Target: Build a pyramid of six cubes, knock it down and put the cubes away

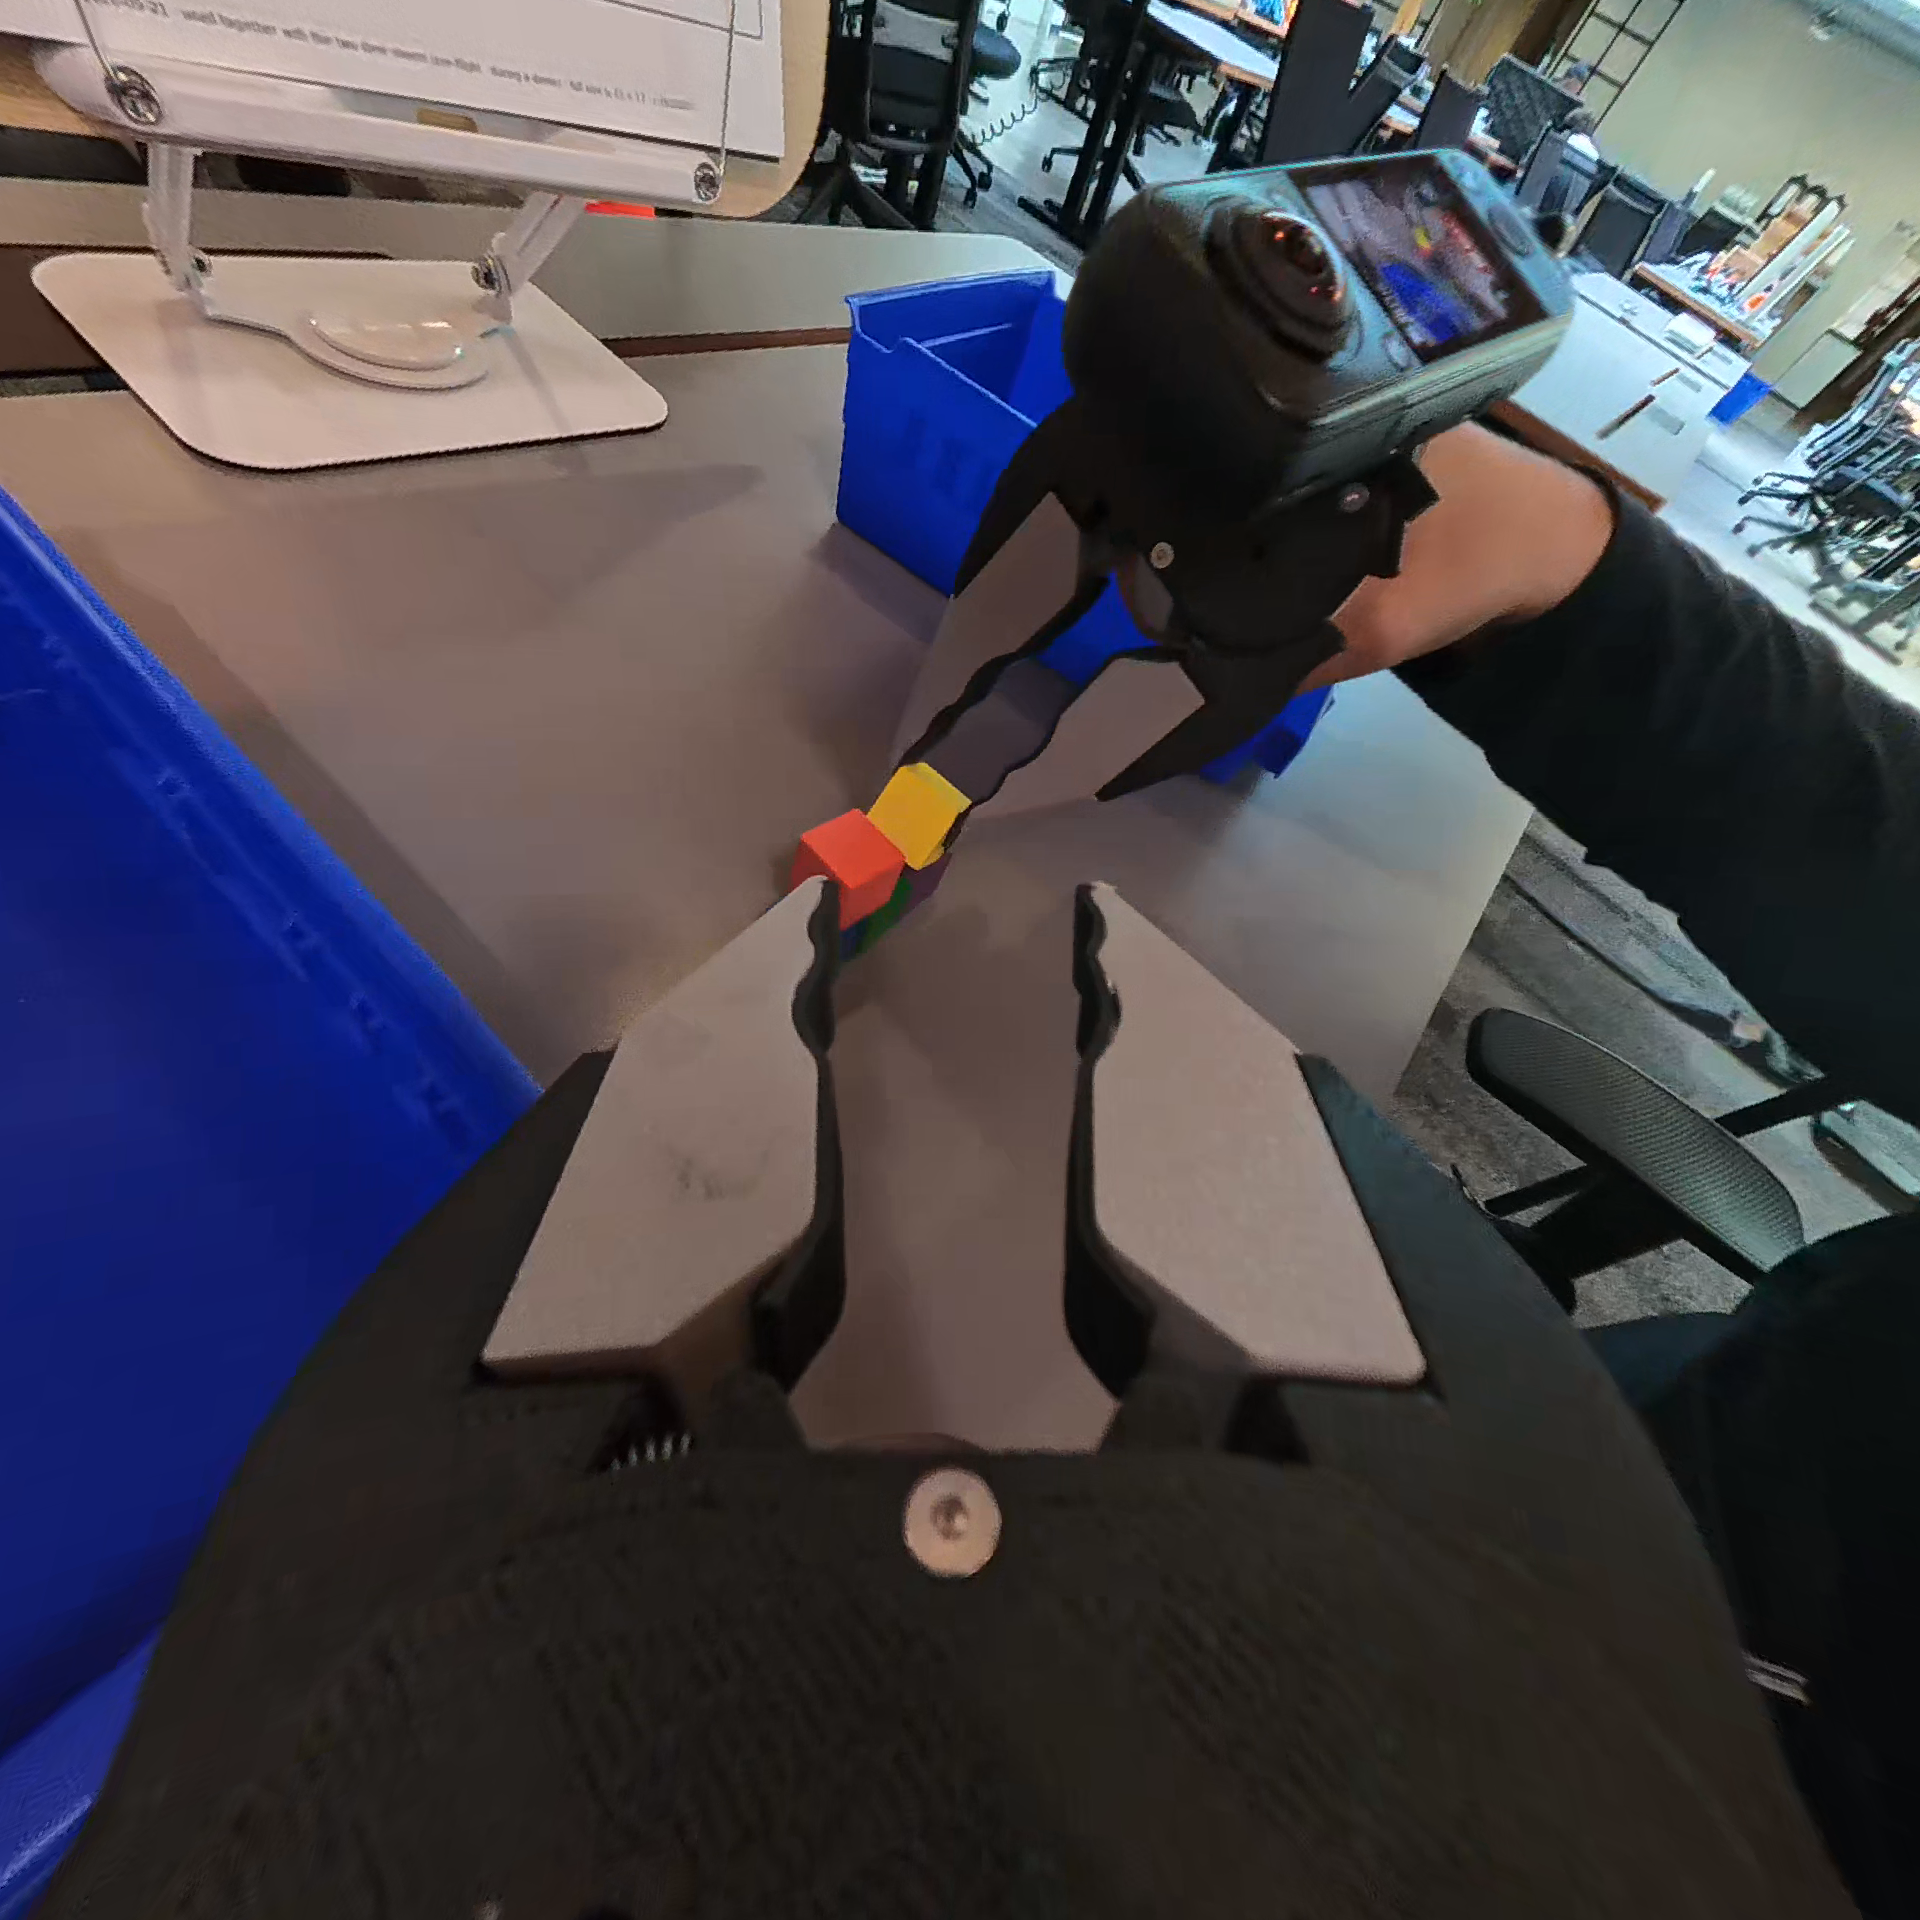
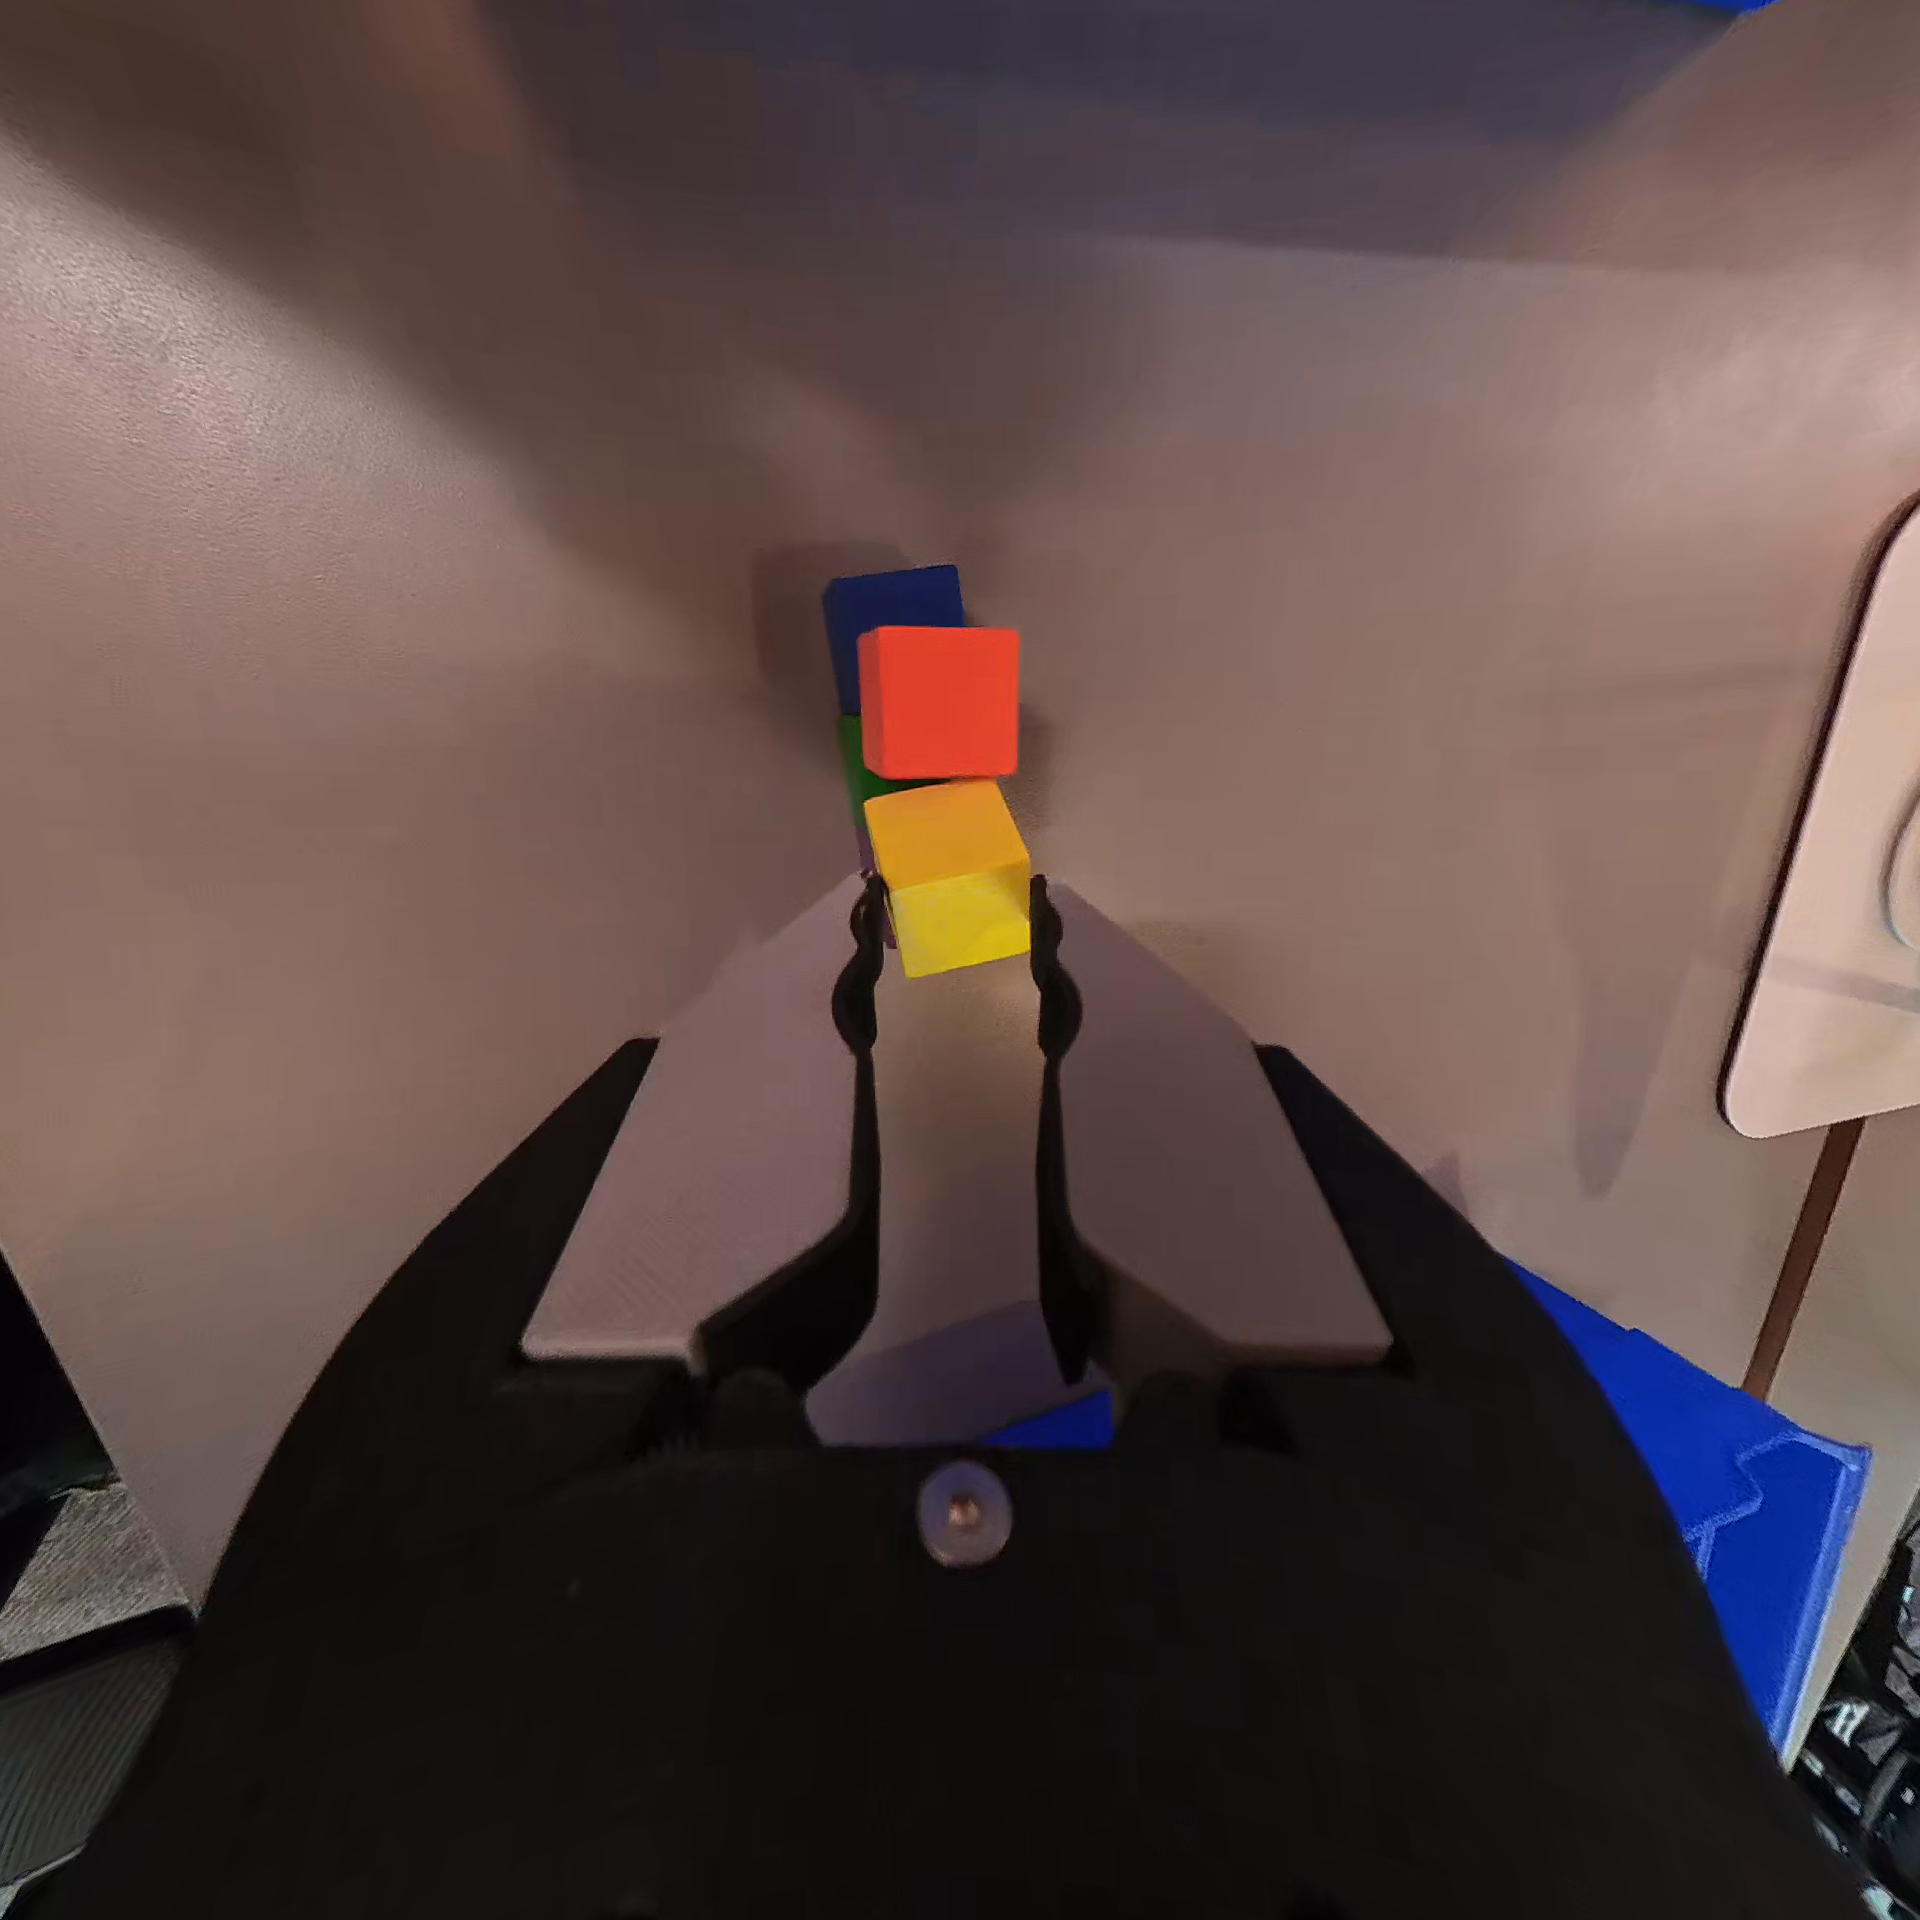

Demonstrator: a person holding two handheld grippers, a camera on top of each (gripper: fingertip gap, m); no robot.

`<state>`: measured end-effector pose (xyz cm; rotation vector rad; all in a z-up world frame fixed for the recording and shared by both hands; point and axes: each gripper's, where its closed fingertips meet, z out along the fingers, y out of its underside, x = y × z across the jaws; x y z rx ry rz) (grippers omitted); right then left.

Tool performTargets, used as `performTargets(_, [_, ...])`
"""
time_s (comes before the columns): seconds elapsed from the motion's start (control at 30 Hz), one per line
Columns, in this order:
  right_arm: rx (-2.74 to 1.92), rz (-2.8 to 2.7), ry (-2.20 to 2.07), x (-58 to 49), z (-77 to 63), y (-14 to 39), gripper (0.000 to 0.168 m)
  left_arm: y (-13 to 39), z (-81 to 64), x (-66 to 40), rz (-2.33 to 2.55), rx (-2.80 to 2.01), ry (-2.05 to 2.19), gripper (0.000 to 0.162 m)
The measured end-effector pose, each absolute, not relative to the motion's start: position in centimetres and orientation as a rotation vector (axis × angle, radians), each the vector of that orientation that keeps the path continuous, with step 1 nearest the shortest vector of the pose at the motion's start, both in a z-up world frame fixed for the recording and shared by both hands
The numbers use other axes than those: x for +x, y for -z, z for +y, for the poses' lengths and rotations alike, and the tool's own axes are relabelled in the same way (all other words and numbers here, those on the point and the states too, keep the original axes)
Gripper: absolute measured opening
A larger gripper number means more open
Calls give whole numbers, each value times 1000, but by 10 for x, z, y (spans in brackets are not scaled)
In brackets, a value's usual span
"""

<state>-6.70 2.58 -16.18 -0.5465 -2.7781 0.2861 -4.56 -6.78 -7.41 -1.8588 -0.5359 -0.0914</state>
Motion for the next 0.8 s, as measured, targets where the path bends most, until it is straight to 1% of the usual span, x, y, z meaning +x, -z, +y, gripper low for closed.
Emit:
performTargets(0.2, [-522,-2816,-199,-66,27,167,26,78,-67,-48,-543,-1855,133,43])
performTargets(0.33, [-537,-2818,-214,-71,25,168,24,79,-60,-45,-530,-1862,140,43])
performTargets(0.53, [-554,-2797,-274,-74,22,164,27,86,-55,-40,-519,-1900,145,43])
performTargets(0.67, [-594,-2752,-425,-71,23,151,29,93,-53,-43,-545,-1913,141,43])
performTargets(0.73, [-650,-2668,-548,-76,25,141,29,96,-48,-50,-589,-1895,101,39])
performTargets(0.8, [-746,-2565,-677,-81,29,134,22,100,-39,-59,-630,-1875,31,30])
